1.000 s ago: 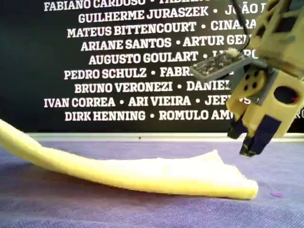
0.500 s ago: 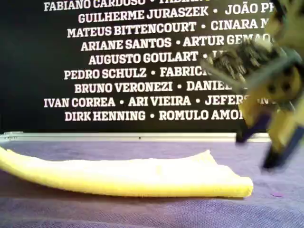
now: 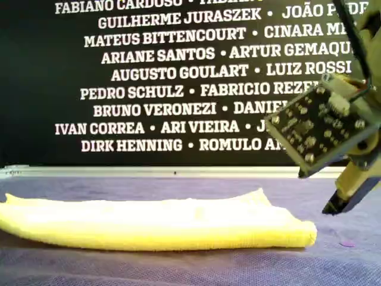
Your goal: Fold a cloth
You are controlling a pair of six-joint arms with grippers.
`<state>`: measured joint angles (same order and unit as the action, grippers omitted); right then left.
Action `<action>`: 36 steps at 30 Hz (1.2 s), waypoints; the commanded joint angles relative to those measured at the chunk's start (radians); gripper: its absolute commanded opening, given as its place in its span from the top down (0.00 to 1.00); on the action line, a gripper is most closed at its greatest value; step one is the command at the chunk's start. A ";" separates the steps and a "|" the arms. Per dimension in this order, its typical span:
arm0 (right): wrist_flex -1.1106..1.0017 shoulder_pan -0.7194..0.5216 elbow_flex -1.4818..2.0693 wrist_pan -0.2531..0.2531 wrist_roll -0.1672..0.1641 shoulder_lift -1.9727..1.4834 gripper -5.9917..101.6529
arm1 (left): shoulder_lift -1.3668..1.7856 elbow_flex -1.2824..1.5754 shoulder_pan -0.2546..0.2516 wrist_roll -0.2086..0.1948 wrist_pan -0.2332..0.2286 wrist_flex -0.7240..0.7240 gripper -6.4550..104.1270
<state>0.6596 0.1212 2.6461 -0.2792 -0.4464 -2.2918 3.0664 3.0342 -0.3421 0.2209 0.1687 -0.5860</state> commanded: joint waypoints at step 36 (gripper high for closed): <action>-0.196 0.144 -0.374 -0.006 0.112 0.604 0.27 | 0.015 -0.020 -0.005 -0.002 -0.003 -0.002 0.57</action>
<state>0.4939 0.2684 2.3455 -0.2807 -0.3329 -1.6981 3.0664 3.0342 -0.3421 0.2178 0.1687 -0.5860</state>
